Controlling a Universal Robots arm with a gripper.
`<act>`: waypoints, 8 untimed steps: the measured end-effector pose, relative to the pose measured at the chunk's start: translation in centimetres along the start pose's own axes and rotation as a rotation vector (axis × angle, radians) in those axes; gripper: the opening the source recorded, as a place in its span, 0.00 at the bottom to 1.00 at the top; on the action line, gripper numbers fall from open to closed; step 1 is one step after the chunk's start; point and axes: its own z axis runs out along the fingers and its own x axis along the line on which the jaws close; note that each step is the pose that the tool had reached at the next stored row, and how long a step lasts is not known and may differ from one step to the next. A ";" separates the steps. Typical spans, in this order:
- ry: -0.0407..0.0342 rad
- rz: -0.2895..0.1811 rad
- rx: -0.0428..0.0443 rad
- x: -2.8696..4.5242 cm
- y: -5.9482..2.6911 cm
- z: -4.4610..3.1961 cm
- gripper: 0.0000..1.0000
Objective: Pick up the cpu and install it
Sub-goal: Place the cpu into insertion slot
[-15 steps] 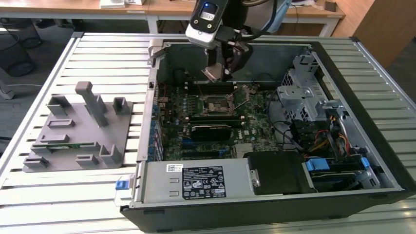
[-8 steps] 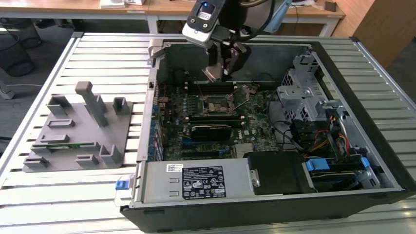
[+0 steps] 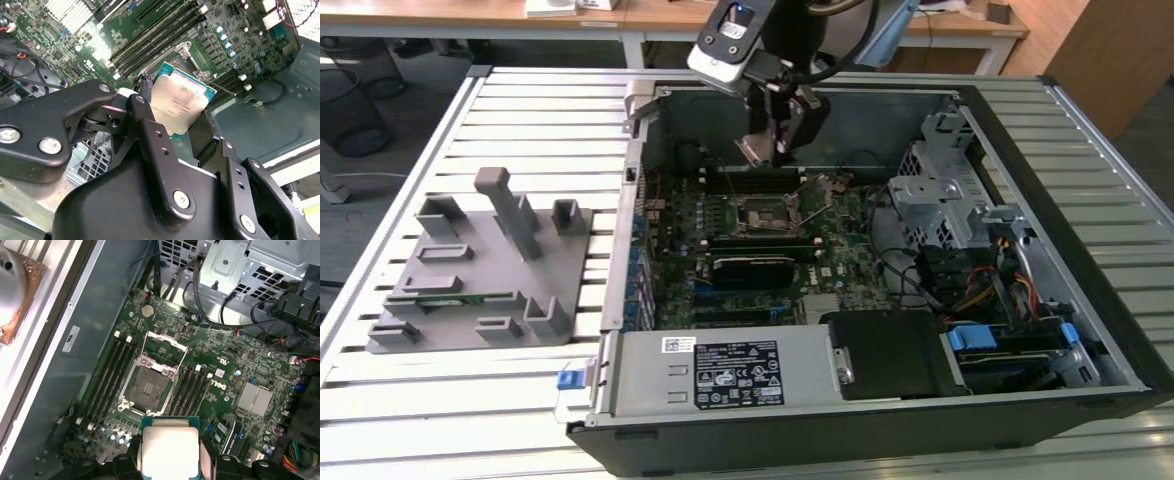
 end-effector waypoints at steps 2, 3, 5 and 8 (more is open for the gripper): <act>-0.0007 0.019 -0.0006 0.06 0.02 0.05 0.54; -0.0011 0.030 -0.0010 0.09 0.03 0.08 0.54; -0.0017 0.051 -0.0019 0.12 0.05 0.13 0.54; -0.0030 0.082 -0.0028 0.19 0.07 0.23 0.54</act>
